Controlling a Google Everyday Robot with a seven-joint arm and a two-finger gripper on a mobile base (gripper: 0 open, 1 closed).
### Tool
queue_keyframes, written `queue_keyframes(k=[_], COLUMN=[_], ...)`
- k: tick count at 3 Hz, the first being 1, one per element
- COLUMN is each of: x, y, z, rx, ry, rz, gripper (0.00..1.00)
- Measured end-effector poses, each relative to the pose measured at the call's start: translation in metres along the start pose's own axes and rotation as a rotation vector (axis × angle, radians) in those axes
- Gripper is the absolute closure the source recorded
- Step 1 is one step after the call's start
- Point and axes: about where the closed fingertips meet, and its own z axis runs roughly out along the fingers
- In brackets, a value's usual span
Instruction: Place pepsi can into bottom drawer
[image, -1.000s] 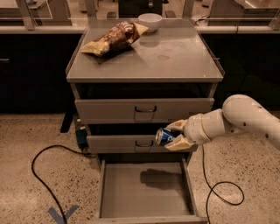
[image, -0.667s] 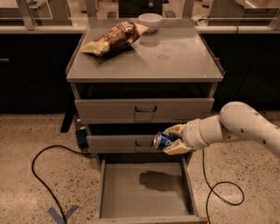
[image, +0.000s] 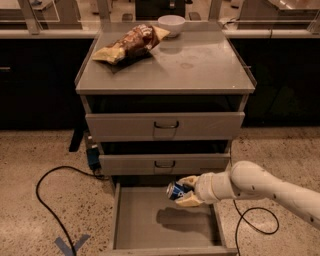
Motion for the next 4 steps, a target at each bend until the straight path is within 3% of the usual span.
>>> queue_keyframes(k=[1,2,3,4], x=[0.046,0.046,0.072,0.128], y=[0.031,0.031,0.044,0.058], z=[0.059,0.059,0.076,0.122], rx=[-0.049,-0.048,-0.010,0.019], ry=[-0.024,-0.024,-0.047,-0.049], rz=[0.113,0.113,0.167,0.239], gripper=[1.00,1.00,1.00,1.00])
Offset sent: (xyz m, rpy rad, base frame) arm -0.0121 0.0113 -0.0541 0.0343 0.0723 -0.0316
